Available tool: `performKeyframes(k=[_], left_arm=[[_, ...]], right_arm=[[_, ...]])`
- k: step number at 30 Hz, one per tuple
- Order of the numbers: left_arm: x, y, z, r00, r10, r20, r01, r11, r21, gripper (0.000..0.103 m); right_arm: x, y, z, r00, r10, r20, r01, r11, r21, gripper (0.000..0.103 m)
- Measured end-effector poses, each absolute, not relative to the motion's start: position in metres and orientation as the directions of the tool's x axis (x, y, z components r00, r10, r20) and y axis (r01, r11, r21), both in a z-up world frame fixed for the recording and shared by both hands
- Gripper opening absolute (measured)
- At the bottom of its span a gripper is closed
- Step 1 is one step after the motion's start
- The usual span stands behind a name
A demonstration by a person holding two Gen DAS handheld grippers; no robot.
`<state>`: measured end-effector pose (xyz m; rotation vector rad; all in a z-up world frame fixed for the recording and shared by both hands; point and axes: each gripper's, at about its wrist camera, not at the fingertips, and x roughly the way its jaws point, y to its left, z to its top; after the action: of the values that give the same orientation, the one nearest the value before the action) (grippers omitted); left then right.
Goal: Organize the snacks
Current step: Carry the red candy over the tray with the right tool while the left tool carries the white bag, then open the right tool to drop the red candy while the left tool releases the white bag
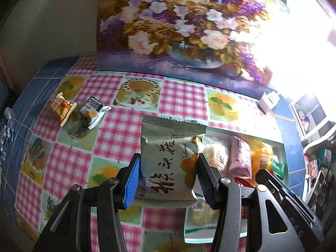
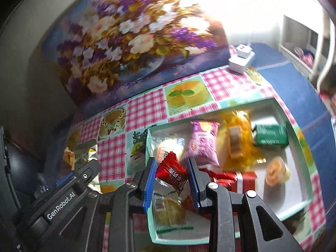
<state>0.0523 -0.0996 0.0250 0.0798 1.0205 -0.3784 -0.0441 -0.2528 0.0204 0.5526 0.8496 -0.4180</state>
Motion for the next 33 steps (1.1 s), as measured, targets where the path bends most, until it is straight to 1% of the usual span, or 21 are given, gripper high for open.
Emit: performKeyframes(k=[4, 7, 12, 16, 20, 23, 28, 33], left_arm=[[0.036, -0.111, 0.023, 0.453, -0.294, -0.842, 0.374, 0.92, -0.119, 0.054], [0.026, -0.125, 0.015, 0.414, -0.314, -0.854, 0.414, 0.901, -0.131, 0.054], [0.016, -0.146, 0.004, 0.383, -0.293, -0.876, 0.456, 0.884, -0.096, 0.054], [0.009, -0.16, -0.003, 0.371, -0.278, -0.886, 0.485, 0.872, -0.071, 0.054], [0.006, -0.177, -0.021, 0.314, -0.272, -0.91, 0.512, 0.855, -0.079, 0.054], [0.006, -0.185, -0.033, 0.282, -0.259, -0.924, 0.52, 0.85, -0.079, 0.054], [0.006, -0.191, -0.046, 0.267, -0.232, -0.935, 0.518, 0.853, -0.064, 0.054], [0.012, -0.188, -0.048, 0.254, -0.24, -0.937, 0.497, 0.863, -0.087, 0.055]], right_arm=[[-0.061, -0.265, 0.016, 0.577, -0.155, -0.802, 0.587, 0.761, 0.276, 0.032], [-0.069, -0.277, 0.015, 0.577, -0.164, -0.8, 0.603, 0.746, 0.283, 0.032], [-0.087, -0.302, 0.01, 0.553, -0.207, -0.807, 0.662, 0.697, 0.275, 0.032], [-0.088, -0.317, -0.006, 0.528, -0.18, -0.83, 0.686, 0.667, 0.291, 0.032], [-0.085, -0.323, -0.013, 0.485, -0.209, -0.849, 0.708, 0.664, 0.241, 0.032], [-0.083, -0.327, -0.027, 0.463, -0.18, -0.868, 0.716, 0.653, 0.247, 0.032], [-0.08, -0.331, -0.045, 0.426, -0.152, -0.892, 0.728, 0.643, 0.238, 0.033], [-0.08, -0.329, -0.049, 0.42, -0.151, -0.895, 0.73, 0.642, 0.234, 0.035]])
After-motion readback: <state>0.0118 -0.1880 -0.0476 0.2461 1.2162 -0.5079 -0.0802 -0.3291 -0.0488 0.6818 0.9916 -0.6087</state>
